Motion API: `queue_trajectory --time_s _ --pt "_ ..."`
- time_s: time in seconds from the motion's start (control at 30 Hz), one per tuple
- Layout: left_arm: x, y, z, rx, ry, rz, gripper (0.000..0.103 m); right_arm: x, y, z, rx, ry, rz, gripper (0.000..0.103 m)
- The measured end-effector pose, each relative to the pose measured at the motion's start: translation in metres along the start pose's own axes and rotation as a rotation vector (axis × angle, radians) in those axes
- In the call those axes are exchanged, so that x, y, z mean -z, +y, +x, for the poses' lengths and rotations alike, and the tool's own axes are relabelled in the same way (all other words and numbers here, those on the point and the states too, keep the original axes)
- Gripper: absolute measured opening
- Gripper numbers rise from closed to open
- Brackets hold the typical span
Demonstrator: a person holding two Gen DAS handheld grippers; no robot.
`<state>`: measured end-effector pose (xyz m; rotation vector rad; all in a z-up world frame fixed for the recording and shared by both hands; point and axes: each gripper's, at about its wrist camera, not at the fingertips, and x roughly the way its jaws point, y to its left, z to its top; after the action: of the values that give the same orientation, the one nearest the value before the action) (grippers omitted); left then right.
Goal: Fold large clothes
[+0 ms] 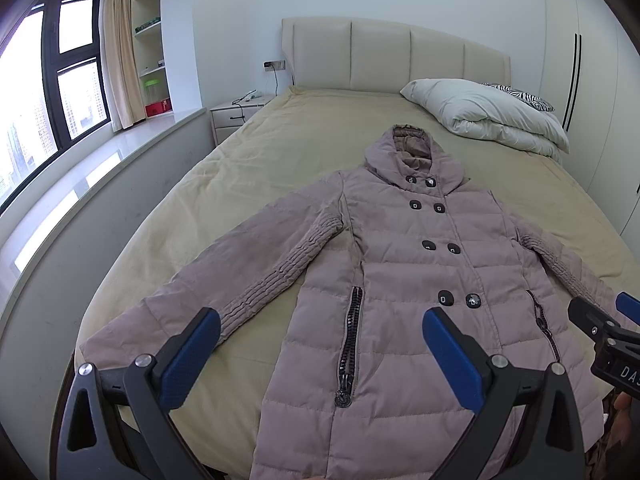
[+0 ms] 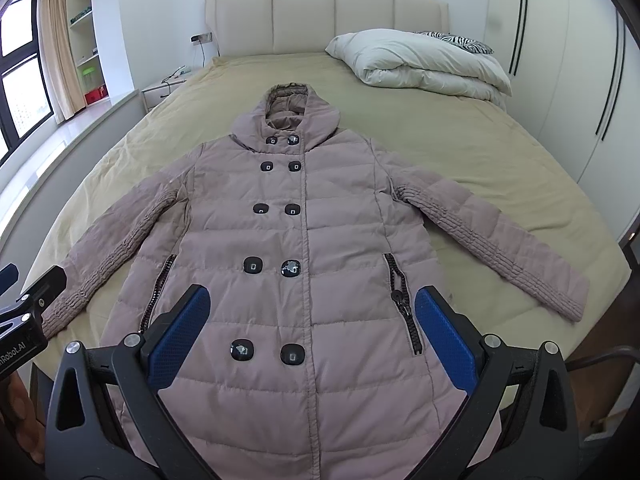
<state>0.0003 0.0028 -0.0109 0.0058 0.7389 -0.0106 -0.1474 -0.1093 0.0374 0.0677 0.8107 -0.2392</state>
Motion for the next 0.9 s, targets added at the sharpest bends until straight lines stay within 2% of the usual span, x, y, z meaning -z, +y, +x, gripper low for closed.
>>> queue_trajectory --time_s 0.9 --pt "-0.0008 -0.0005 0.0012 -0.001 0.005 -0.001 0.103 0.0013 0.0012 0.0016 0.000 0.003 -0.002 0.103"
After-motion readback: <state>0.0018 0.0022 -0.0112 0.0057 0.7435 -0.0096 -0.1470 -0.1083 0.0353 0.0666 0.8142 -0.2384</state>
